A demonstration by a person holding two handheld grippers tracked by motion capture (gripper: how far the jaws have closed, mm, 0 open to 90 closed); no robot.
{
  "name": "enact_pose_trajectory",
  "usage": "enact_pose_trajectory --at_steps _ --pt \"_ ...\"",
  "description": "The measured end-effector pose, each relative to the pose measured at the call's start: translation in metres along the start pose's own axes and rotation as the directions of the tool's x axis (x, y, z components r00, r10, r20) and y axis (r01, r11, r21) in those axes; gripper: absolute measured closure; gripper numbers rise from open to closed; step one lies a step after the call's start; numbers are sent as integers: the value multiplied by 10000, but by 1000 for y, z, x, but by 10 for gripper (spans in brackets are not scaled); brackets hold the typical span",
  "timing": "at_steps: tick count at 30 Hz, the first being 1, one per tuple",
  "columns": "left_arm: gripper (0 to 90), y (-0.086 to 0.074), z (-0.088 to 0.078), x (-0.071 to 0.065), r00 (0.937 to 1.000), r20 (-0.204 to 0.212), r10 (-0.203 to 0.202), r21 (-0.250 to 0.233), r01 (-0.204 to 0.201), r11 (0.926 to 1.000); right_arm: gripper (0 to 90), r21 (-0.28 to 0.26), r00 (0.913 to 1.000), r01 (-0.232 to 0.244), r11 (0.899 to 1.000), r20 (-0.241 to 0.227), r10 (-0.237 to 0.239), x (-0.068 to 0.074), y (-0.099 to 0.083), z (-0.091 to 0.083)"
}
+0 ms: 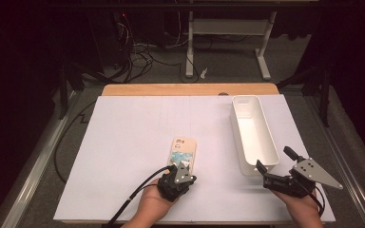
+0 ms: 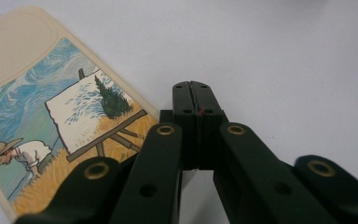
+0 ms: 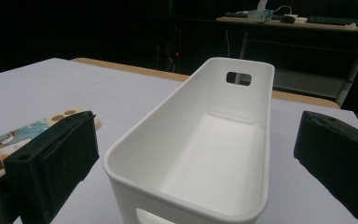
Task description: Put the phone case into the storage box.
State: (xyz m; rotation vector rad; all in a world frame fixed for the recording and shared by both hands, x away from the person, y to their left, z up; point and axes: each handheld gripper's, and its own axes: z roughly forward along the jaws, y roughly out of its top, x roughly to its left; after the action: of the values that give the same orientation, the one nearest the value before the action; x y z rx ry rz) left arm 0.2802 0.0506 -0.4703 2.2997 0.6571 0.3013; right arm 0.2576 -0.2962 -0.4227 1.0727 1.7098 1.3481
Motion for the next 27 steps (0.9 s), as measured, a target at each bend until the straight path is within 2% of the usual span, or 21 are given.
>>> enact_pose_trajectory --at_steps 11,18,21,25,27 --pt "898 -11 -13 10 9989 48 -466 191 465 9987 3 -57 10000 -87 9999 43 87 -2 0 -2" --pt "898 -16 -21 13 9984 89 -567 239 565 9981 3 -72 9999 -143 9999 81 143 -3 0 -2" --pt "898 -20 -28 18 9975 -176 -680 202 684 9975 3 -73 9998 -140 9999 110 141 -4 0 -2" --pt "898 -28 -34 29 9934 -138 -1139 69 1140 9935 3 -62 9998 -145 9999 106 146 -3 0 -2" --pt "899 -29 -35 29 9928 -100 -1196 32 1197 9928 3 -69 9998 -144 9999 98 145 -3 0 -1"
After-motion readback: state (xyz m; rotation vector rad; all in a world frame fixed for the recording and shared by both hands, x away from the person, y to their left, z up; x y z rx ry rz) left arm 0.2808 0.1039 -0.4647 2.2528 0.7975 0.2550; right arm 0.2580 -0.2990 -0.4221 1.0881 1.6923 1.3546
